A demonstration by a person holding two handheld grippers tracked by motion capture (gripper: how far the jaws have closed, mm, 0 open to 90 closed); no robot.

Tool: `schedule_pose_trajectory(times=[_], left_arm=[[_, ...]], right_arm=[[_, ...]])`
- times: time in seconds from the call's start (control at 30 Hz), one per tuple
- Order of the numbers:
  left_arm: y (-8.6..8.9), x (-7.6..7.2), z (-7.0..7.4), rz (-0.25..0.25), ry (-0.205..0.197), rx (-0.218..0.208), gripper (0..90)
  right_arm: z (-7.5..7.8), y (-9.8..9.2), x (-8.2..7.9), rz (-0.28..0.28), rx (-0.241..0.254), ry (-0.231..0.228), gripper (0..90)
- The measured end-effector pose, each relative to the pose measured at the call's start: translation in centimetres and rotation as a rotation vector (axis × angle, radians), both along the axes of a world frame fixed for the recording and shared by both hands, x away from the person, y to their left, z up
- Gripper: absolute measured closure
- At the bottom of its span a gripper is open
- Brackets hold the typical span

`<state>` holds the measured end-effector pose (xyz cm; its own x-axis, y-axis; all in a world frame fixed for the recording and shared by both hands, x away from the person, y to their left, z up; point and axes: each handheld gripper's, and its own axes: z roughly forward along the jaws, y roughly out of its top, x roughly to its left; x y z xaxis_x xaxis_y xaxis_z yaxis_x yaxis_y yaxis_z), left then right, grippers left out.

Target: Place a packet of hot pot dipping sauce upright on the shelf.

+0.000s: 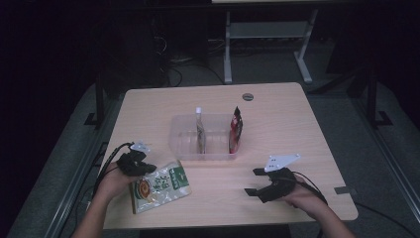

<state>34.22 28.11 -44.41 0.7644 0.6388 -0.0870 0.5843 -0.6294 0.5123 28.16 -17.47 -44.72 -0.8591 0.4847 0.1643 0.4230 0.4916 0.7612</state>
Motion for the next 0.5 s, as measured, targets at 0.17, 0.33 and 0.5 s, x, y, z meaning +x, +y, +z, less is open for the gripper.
schedule_pose_trajectory(times=[0.17,0.33,0.5], left_arm=[[-0.7,-0.4,0.8,-0.011,-0.03,0.0,88.6],[0.9,-2.2,2.8,0.062,-0.099,-0.041,89.2],[3.6,-5.1,2.9,0.164,-0.115,-0.038,89.6]], right_arm=[[0.1,0.0,0.0,0.0,-0.002,-0.001,21.1],[0.1,-0.2,0.0,-0.007,0.001,0.002,21.1],[0.0,-0.2,0.0,-0.005,0.002,-0.003,21.1]])
